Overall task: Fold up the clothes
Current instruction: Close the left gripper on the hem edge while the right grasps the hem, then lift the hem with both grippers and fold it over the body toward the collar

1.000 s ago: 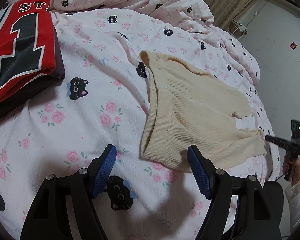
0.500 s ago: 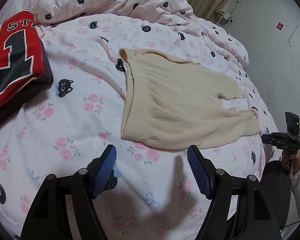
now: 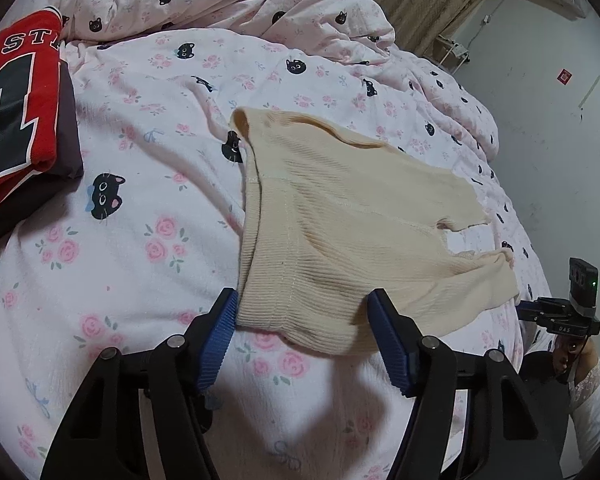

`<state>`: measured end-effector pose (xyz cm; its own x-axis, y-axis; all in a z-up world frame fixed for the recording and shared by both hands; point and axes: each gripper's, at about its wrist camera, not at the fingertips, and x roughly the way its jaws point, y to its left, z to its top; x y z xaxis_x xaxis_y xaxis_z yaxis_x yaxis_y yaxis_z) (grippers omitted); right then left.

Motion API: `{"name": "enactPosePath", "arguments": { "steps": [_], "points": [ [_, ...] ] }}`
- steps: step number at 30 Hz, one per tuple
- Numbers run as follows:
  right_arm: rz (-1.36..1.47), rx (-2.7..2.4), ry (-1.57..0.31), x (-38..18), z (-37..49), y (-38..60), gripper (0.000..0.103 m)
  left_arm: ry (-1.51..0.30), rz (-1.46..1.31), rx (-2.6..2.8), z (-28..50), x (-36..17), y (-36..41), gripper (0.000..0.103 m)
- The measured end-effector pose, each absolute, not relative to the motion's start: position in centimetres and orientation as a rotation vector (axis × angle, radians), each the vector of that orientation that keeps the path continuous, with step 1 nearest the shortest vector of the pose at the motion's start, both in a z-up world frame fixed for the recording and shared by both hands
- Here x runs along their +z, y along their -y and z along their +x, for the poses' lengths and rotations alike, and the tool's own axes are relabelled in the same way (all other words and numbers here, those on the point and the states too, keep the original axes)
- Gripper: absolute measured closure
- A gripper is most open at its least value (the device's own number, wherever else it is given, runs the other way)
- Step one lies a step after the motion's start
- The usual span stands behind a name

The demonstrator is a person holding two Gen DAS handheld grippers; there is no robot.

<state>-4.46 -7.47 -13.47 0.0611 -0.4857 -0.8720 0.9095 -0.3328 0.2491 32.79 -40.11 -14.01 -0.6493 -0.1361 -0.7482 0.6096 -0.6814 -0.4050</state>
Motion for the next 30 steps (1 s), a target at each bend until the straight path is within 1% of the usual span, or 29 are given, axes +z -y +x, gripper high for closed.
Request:
{"name": "enactPosePath", "arguments": {
  "steps": [2,5,8,9,10,15,20,22,27,30],
  "points": [
    [1.177,-1.556,-0.491,-13.4,-4.7,7.4,0.074,-0.919,0.984,-2.334,32.6,-14.1,40.1,0.051],
    [1.184,-1.557,-0.465,-13.3,-5.1,7.4,0.074,-0.937,0.978,-2.332,32.7,-14.2,40.3,0.052],
    [1.177,-1.56,-0.456,-13.1,-5.1,7.4,0.085,-0.923,0.989,-2.33,32.6,-14.3,40.2,0.052],
    [1.178,-1.557,-0.453,-13.1,-5.1,7.4,0.093,-0.918,0.993,-2.329,32.6,-14.4,40.1,0.052],
    [1.18,-1.549,-0.448,-13.0,-5.1,7.4,0.096,-0.919,0.995,-2.328,32.6,-14.4,40.1,0.052],
    [1.202,-1.505,-0.372,-12.2,-5.6,6.6,0.097,-0.939,0.989,-2.323,32.7,-14.5,40.3,0.052],
    [1.226,-1.454,-0.194,-10.1,-6.9,4.8,0.097,-0.952,0.976,-2.324,32.8,-14.2,40.4,0.052],
    [1.22,-1.439,-0.153,-9.2,-7.2,4.1,0.097,-0.959,0.953,-2.327,33.1,-13.9,40.5,0.055],
    [1.213,-1.396,-0.079,-7.4,-7.2,3.0,0.097,-0.968,0.903,-2.341,33.8,-13.1,40.6,0.067],
    [1.223,-1.367,-0.089,-7.2,-6.7,2.6,0.097,-0.967,0.876,-2.352,34.1,-12.6,40.6,0.069]
  ]
}}
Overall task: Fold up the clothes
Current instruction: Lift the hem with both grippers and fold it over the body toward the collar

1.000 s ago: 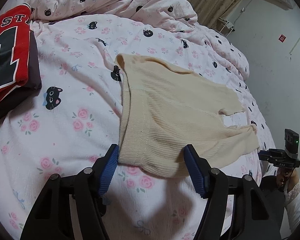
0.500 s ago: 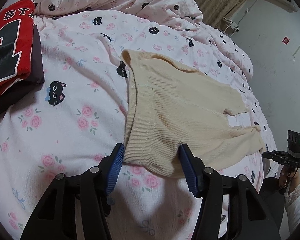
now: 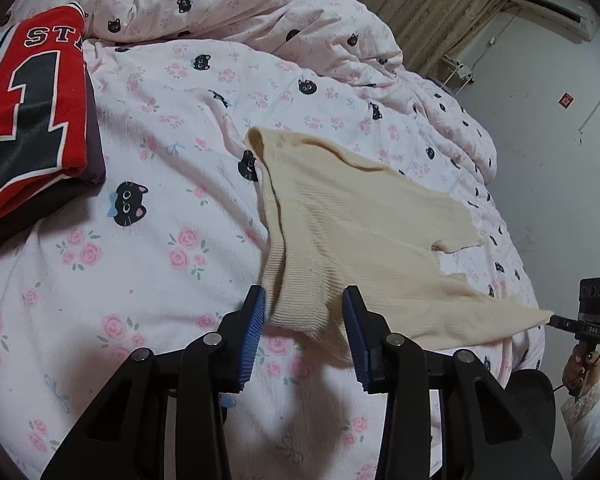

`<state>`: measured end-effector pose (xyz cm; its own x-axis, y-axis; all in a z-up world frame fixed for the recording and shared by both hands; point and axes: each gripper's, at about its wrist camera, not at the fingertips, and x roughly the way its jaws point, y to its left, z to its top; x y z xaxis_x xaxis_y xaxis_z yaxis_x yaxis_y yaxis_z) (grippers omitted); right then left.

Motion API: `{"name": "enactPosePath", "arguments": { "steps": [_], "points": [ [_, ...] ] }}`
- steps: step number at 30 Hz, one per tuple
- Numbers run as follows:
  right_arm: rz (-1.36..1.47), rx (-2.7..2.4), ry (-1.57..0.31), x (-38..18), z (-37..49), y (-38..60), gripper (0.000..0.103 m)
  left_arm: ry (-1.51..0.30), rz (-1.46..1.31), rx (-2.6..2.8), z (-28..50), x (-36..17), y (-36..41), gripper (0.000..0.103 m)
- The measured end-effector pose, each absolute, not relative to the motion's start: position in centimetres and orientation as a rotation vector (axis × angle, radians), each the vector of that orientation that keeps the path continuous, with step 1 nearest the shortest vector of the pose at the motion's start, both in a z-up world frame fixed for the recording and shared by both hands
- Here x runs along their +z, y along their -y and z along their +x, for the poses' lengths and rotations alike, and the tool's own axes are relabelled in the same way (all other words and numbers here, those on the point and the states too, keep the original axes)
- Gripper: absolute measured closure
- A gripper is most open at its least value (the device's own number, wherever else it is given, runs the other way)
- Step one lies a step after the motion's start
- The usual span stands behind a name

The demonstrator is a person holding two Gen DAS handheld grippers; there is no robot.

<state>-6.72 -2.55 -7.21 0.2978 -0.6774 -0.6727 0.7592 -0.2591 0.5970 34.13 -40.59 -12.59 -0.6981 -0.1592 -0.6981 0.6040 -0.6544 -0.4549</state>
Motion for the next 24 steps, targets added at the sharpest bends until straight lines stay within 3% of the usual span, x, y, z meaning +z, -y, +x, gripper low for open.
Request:
{"name": "enactPosePath", "arguments": {
  "steps": [7,12,24],
  "points": [
    [1.27,-1.384,-0.205,-9.2,-5.6,2.4,0.097,-1.003,0.894,-2.339,34.2,-12.9,40.7,0.069],
    [1.304,-1.394,-0.215,-10.9,-5.7,2.6,0.097,-1.017,0.944,-2.317,33.9,-13.5,40.4,0.058],
    [1.333,-1.394,-0.224,-12.0,-5.4,2.9,0.093,-1.048,0.93,-2.266,34.7,-13.8,40.7,0.058]
  ]
}}
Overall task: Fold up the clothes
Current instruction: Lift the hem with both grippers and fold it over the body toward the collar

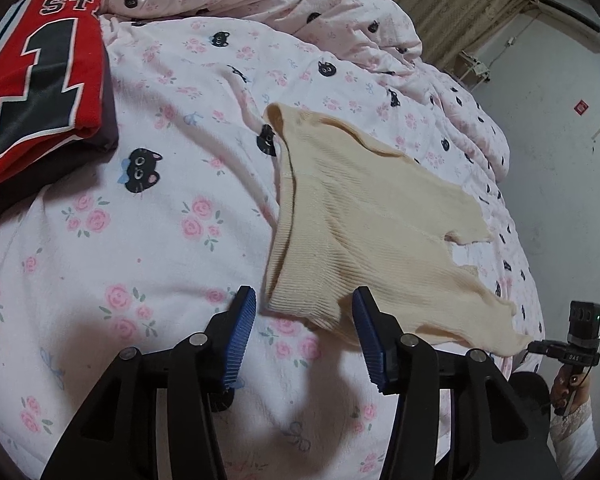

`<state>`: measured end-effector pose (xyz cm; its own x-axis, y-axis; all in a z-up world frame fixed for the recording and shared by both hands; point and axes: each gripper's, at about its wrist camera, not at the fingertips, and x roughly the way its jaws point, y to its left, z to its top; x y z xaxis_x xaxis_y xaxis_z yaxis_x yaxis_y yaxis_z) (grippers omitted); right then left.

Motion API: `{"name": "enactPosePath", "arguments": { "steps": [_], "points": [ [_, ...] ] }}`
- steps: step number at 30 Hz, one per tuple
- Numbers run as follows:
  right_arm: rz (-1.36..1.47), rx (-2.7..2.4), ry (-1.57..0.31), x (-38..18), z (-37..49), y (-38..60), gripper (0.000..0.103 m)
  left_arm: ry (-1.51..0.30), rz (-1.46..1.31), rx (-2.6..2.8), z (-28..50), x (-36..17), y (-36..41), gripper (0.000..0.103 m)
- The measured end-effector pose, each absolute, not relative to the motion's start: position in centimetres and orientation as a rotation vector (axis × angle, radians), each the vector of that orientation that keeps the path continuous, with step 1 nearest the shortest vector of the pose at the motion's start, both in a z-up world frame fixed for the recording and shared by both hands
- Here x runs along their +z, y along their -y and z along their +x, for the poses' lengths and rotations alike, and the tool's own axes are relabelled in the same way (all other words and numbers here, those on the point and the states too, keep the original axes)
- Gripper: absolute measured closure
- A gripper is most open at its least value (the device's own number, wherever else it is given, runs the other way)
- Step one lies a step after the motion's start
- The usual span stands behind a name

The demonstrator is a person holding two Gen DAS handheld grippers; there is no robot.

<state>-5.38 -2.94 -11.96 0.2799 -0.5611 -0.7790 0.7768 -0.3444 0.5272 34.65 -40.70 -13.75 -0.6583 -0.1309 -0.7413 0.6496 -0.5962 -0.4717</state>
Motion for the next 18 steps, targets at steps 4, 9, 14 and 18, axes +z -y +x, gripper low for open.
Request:
{"name": "enactPosePath", "arguments": {
  "steps": [4,9,14,18],
  "points": [
    [1.35,-1.406,-0.233,-12.1,-5.4,2.5,0.085,-1.047,0.931,-2.263,34.6,-13.8,40.8,0.058],
    [1.399,-1.395,-0.212,-12.7,-5.5,2.3,0.048,-1.028,0.946,-2.263,34.2,-13.9,40.7,0.058],
    [1.448,-1.394,-0.256,-13.9,-4.8,3.6,0.048,-1.009,0.961,-2.262,33.8,-14.0,40.6,0.058],
    [1.474,-1.417,-0.285,-14.8,-4.3,4.9,0.049,-0.994,0.972,-2.261,33.5,-14.1,40.6,0.058]
  ]
}}
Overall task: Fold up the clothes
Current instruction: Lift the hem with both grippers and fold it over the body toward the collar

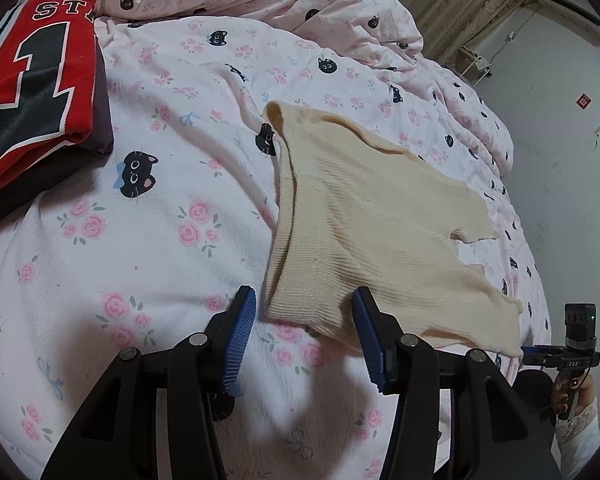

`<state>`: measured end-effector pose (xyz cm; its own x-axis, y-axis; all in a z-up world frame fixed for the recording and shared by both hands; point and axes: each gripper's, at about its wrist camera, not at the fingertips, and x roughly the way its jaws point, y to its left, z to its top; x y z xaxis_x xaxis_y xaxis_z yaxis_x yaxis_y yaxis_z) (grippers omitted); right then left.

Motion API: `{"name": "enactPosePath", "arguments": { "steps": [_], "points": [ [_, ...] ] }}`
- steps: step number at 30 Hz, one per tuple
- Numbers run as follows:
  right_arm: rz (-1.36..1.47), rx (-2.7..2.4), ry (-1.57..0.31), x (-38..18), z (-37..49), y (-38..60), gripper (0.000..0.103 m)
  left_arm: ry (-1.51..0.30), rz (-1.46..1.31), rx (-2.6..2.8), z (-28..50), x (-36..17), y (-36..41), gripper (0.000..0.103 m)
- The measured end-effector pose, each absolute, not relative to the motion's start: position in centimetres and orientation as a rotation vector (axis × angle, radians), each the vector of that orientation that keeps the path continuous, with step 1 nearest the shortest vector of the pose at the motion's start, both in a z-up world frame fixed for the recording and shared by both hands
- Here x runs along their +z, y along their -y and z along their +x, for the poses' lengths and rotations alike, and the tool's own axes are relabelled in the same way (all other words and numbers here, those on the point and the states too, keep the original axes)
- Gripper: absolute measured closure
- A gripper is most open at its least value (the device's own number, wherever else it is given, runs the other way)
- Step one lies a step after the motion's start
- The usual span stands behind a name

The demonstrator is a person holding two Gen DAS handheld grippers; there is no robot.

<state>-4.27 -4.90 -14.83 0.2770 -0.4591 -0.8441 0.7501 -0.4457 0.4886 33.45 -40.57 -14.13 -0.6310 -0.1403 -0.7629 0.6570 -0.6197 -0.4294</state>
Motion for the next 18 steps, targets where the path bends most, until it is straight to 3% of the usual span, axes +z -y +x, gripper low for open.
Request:
{"name": "enactPosePath", "arguments": {
  "steps": [2,4,6,18],
  "points": [
    [1.474,-1.43,-0.274,-14.8,-4.3,5.3,0.057,-0.972,0.977,-2.262,33.2,-14.1,40.5,0.058],
    [1.476,-1.434,-0.254,-14.7,-4.3,5.5,0.097,-0.948,0.982,-2.263,33.0,-14.0,40.3,0.059],
    [1.475,-1.433,-0.237,-14.4,-4.4,5.4,0.1,-0.925,0.986,-2.264,32.7,-13.9,40.2,0.085],
    [1.377,-1.504,-0.202,-9.5,-5.4,3.3,0.1,-0.98,0.867,-2.31,34.8,-11.6,41.0,0.086]
  ]
}}
